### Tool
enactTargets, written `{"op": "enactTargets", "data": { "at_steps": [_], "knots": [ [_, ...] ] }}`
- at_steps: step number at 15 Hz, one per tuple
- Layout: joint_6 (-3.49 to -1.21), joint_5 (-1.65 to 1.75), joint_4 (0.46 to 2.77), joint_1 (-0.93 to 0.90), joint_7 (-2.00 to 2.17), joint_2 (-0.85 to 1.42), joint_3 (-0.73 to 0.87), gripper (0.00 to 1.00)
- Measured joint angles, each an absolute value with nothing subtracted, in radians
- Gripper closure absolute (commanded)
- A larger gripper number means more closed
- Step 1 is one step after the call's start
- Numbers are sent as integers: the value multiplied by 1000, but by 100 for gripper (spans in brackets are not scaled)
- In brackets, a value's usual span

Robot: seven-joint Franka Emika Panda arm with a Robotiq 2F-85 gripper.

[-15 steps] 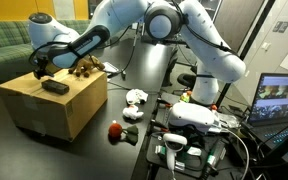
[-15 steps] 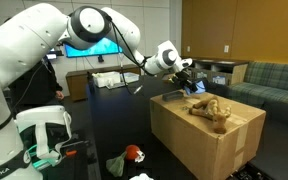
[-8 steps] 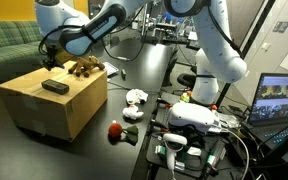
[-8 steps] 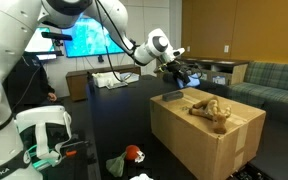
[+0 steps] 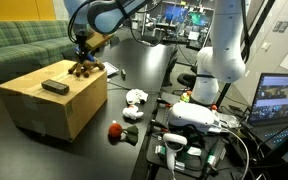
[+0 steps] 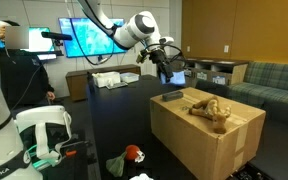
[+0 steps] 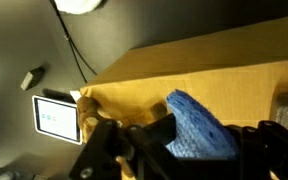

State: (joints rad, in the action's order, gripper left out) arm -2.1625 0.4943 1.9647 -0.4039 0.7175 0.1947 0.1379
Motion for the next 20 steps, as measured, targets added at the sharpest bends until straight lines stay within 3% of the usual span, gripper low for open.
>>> {"op": "enactTargets", "data": {
  "at_steps": [10,20],
  "knots": [
    [-2020,328,2328,-253,736,-85,-82,97],
    [-2321,325,2404,-151,703,192,-77,97]
  ]
}}
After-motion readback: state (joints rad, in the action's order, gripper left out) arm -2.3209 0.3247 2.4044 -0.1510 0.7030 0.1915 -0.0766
